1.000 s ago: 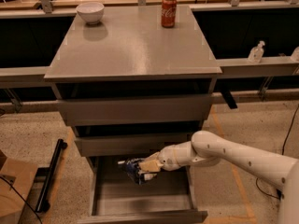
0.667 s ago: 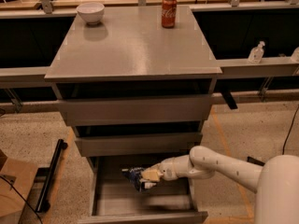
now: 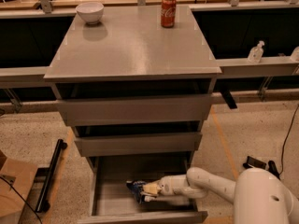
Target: Place blue chip bag into bottom drawer
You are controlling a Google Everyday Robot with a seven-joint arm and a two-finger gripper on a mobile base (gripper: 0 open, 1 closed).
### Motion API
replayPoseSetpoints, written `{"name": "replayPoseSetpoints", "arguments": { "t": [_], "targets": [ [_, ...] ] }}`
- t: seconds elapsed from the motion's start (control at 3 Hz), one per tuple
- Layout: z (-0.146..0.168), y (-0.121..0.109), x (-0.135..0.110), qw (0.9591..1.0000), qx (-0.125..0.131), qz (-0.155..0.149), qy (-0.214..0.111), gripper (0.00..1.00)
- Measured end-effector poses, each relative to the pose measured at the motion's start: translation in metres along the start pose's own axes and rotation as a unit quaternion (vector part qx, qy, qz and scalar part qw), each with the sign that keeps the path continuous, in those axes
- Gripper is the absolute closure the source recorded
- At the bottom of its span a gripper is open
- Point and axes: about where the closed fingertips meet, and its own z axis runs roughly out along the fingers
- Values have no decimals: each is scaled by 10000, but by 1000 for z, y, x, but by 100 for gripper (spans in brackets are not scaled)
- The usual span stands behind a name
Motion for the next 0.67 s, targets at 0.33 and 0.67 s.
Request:
{"name": "replayPoseSetpoints", "arguments": {
  "t": [0.33,0.67],
  "targets": [
    [24,-32,32,9984,113,539,-135,83],
    [30,-49,47,9963,266,749,-319,51]
  ]
}}
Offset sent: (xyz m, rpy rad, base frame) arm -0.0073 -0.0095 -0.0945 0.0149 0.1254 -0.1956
